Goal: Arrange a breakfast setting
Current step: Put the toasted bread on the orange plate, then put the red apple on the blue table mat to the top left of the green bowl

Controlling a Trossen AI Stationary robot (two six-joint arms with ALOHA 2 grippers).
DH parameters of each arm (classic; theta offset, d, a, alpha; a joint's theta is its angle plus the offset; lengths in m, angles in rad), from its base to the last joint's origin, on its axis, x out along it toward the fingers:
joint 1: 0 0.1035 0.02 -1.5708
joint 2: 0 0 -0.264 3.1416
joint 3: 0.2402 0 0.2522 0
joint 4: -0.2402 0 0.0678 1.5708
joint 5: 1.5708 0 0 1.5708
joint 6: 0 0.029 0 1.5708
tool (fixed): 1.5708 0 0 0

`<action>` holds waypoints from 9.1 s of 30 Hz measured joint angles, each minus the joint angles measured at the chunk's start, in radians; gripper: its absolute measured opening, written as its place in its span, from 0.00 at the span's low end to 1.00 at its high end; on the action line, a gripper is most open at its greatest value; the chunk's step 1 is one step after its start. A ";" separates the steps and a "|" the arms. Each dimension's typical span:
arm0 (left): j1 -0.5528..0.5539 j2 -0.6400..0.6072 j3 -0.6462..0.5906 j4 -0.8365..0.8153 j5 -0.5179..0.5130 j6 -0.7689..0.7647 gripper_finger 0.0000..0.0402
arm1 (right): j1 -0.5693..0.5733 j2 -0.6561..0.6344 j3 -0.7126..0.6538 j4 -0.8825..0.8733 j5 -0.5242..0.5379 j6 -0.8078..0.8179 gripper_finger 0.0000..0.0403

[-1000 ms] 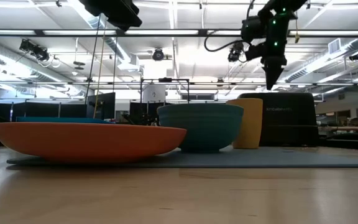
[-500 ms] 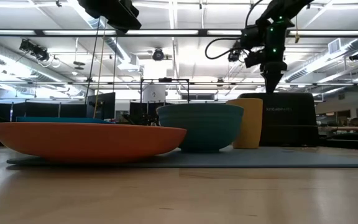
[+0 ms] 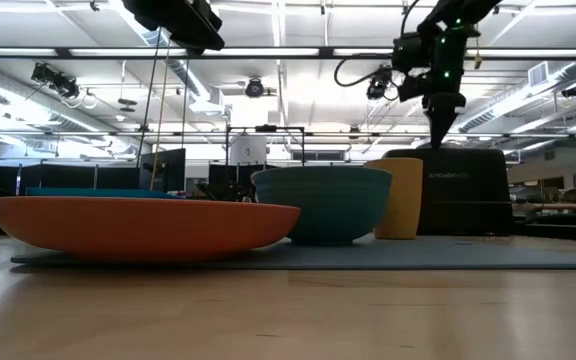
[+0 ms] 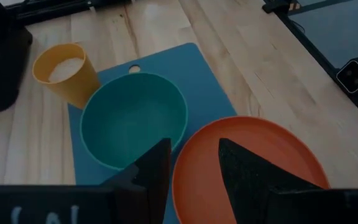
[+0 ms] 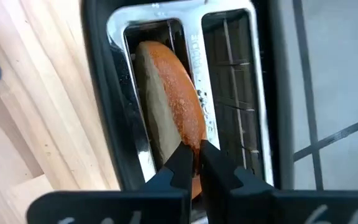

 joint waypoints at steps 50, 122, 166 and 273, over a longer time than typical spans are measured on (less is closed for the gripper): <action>-0.093 -0.230 -0.022 -0.116 0.025 -0.131 0.36 | 1.283 0.129 0.000 0.672 0.360 0.384 0.05; -0.156 -0.297 -0.078 -0.183 -0.221 0.076 0.36 | 1.168 0.654 0.143 0.842 0.047 2.509 0.04; 0.266 -0.266 -0.077 -0.349 -0.267 -0.408 0.36 | 1.286 0.258 0.143 0.809 0.462 1.381 0.33; 0.859 -0.014 -0.323 -0.460 -0.273 -1.558 0.88 | 1.252 -0.302 -0.227 0.106 0.266 0.755 0.86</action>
